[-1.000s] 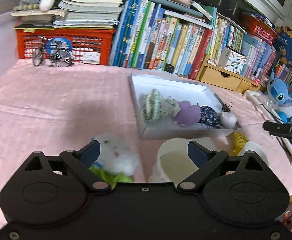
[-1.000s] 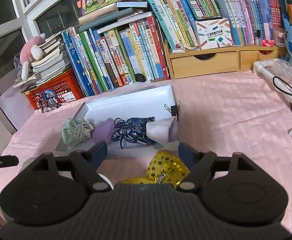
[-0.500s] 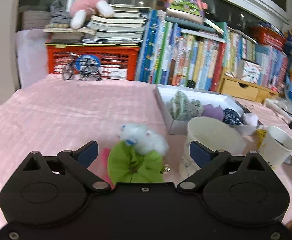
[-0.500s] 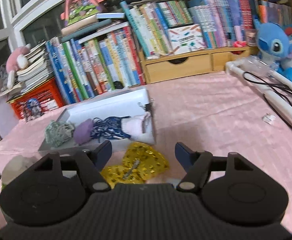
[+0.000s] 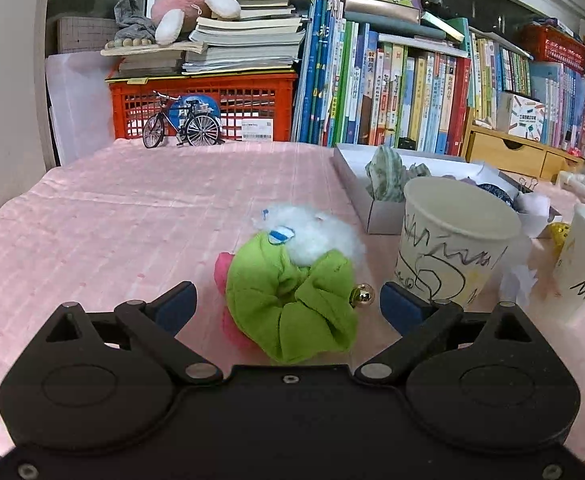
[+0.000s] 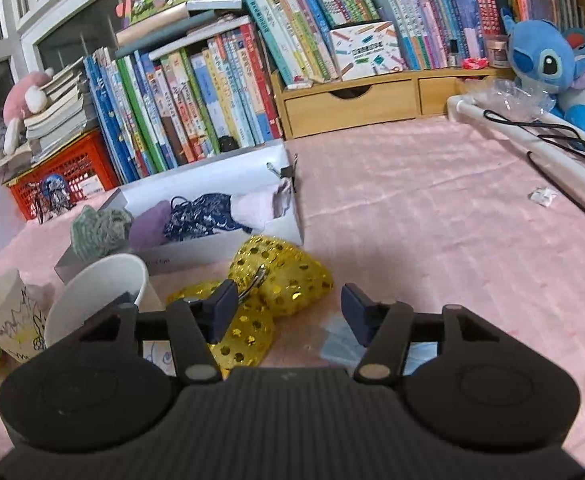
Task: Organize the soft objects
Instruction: 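Move the left tool to the green scrunchie while the right tool reaches the yellow polka-dot bag, then close the left tool on the green scrunchie while the right tool grasps the yellow bag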
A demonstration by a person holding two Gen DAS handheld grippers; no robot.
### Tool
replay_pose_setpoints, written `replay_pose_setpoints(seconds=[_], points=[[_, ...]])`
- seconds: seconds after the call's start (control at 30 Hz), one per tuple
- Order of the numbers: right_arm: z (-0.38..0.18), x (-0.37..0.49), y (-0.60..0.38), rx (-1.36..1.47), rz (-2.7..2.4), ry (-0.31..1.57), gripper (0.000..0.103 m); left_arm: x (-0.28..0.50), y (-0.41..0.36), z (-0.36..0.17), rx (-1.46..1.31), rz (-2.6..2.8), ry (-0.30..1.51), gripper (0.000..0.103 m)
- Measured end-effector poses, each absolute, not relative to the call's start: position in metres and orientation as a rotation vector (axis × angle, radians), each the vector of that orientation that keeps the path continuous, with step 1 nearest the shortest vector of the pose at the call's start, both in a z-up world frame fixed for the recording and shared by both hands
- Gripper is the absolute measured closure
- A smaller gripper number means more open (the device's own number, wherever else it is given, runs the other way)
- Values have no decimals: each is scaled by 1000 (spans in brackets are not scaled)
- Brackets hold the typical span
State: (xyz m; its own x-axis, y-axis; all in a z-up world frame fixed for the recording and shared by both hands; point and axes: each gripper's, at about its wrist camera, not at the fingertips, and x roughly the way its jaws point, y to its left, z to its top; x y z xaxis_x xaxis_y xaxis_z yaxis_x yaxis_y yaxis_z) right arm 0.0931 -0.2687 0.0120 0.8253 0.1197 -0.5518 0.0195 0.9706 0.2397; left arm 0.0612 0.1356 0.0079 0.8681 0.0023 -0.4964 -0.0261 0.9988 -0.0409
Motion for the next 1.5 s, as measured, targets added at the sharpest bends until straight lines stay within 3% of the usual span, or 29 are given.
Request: replay_pose_setpoints(seconds=[0.47,0.7,0.87,1.17,1.3,1.5], points=[[2,121,-281,362,78,680,39,74,134,-2,-63,7,530,9],[-3,135,-293,464,97,736,30,77,132,-6,-61,0,537,9],[-7,142,-296,509,104,763,30,80,132,-9,-67,-6,552,10],[-7,151,-292,494,103,774,29,83,137,-11,-94,-22,564,21],[-7,156,-290,483,107,783,29,81,137,-10,-89,-25,559,36],[-5,158,-285,485,135,793,55,72,135,-7,-78,-19,533,49]])
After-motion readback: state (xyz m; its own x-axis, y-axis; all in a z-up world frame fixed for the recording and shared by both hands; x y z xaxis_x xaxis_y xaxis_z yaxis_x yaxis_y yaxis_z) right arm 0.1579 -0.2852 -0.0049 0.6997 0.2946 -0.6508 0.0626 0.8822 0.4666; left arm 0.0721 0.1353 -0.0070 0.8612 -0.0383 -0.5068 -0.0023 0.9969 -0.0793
